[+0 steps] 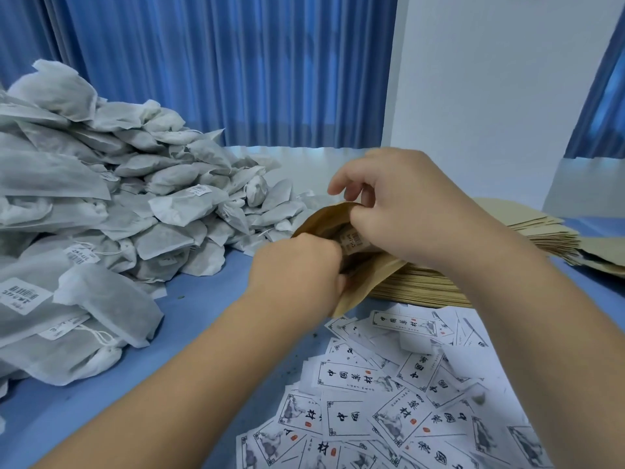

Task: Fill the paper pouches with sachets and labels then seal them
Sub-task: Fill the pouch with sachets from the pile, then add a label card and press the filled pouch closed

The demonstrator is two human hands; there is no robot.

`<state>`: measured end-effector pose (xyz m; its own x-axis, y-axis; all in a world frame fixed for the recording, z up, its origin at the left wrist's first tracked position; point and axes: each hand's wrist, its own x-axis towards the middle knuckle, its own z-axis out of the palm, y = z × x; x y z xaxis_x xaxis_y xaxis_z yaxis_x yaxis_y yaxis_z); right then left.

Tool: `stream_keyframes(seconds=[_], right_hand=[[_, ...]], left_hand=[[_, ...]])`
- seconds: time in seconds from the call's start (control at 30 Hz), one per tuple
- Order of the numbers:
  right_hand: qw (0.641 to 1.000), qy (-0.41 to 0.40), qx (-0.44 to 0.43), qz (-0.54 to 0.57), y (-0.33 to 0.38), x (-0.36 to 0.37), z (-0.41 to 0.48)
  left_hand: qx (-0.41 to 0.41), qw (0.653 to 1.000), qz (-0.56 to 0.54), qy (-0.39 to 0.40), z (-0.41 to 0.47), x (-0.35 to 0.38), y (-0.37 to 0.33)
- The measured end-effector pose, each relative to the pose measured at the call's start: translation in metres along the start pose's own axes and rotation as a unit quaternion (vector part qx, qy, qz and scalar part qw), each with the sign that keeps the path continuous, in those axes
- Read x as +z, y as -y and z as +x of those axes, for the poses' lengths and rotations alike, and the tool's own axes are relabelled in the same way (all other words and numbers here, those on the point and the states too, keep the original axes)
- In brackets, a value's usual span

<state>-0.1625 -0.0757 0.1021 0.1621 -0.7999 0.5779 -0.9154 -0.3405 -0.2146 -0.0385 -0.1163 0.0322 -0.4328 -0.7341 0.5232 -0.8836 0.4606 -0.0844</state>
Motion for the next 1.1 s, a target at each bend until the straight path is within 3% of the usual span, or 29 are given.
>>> stream_keyframes(seconds=[0.27,0.4,0.53,0.63,0.83,0.97,1.1], right_hand=[[0.997,-0.047,-0.035,-0.041,0.015,-0.004,-0.015],[0.993,-0.055,-0.096,-0.039,0.026,-0.011,-0.034],[0.98,-0.105,-0.166,-0.027,0.039,-0.011,-0.056],[0.974,-0.109,-0.199,-0.024,0.046,0.001,-0.079],[0.982,-0.008,-0.182,-0.056,0.037,0.021,-0.128],[0.98,0.116,-0.155,-0.048,0.028,0.029,-0.154],[0.982,0.115,-0.149,-0.014,0.022,0.03,-0.165]], left_hand=[[0.018,0.969,-0.114,-0.22,-0.037,-0.043,0.028],[-0.045,0.97,-0.133,-0.196,-0.056,-0.052,0.051],[-0.063,0.982,-0.145,-0.104,-0.08,-0.059,0.051],[-0.023,0.993,-0.098,-0.064,-0.103,-0.057,0.049],[0.03,0.997,-0.065,0.036,-0.145,-0.041,0.049],[0.044,0.995,-0.088,0.024,-0.158,-0.033,0.05],[0.102,0.992,-0.077,-0.025,-0.157,-0.036,0.043]])
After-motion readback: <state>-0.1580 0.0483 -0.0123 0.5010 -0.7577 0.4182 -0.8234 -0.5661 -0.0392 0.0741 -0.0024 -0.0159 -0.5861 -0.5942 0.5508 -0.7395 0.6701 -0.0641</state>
